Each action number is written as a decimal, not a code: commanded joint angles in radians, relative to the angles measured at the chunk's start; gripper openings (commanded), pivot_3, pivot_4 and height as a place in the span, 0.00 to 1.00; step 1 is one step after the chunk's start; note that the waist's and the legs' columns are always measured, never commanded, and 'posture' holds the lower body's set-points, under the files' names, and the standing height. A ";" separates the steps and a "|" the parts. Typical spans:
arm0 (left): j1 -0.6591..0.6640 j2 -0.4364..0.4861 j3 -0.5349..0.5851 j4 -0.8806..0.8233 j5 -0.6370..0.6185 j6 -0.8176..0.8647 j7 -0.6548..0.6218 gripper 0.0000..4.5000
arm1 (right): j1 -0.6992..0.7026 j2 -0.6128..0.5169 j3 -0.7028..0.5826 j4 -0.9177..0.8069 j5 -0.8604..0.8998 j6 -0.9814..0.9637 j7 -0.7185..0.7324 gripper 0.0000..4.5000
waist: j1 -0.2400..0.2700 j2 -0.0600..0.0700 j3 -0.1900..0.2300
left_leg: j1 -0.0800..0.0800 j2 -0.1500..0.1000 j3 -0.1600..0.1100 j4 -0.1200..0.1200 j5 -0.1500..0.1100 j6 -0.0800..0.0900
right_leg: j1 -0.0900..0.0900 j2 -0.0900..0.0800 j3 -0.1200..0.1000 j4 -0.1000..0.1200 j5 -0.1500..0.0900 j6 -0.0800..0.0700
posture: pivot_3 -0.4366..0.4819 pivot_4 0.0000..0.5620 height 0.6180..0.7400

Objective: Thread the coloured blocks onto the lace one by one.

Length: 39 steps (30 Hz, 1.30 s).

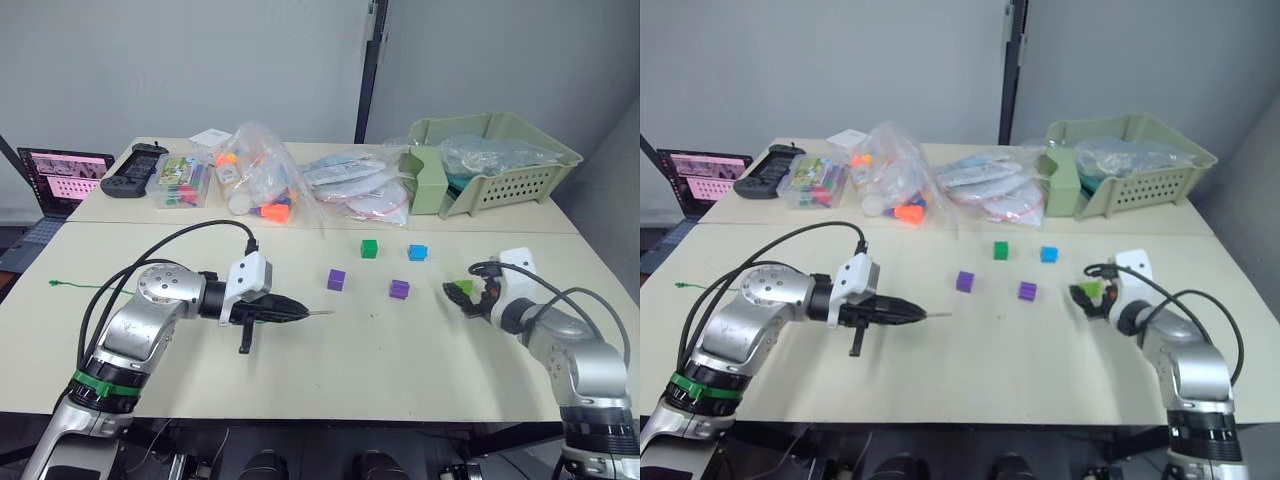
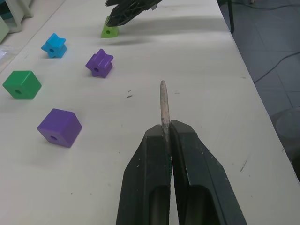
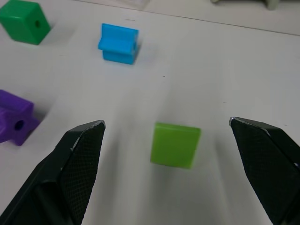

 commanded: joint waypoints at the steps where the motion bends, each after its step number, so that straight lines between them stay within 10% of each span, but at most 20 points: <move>1: -0.025 0.006 0.010 -0.027 -0.011 0.004 0.010 0.00 | -0.015 0.026 -0.017 0.065 -0.014 -0.072 -0.012 1.00 | -0.001 0.000 0.000 | 0.000 0.000 0.000 0.000 0.000 0.000 | 0.000 0.000 0.000 0.000 0.000 0.000 | 0.48 0.27 0.95; 11: -0.019 0.010 0.005 -0.013 0.009 -0.019 0.024 0.00 | -0.078 0.052 0.007 0.314 -0.068 -0.255 0.005 1.00 | -0.005 0.000 0.000 | 0.001 0.000 0.000 0.000 0.000 0.000 | 0.000 0.000 0.000 0.000 0.000 0.000 | 0.48 0.27 0.95; 21: -0.012 0.010 -0.001 -0.029 0.016 -0.014 0.034 0.00 | -0.129 0.086 0.036 0.428 -0.083 -0.326 0.021 0.29 | -0.009 0.000 0.000 | 0.001 0.000 0.000 0.000 0.000 0.000 | 0.001 0.000 0.000 0.000 0.000 0.000 | 0.48 0.27 0.95; 39: -0.116 -0.093 -0.137 0.150 0.054 -0.128 -0.089 0.00 | 0.355 0.406 0.086 -0.542 0.040 0.127 -0.298 0.26 | -0.002 0.001 -0.001 | 0.001 0.000 0.000 -0.001 0.000 0.000 | 0.000 0.001 0.000 0.001 0.000 0.000 | 0.48 0.27 0.95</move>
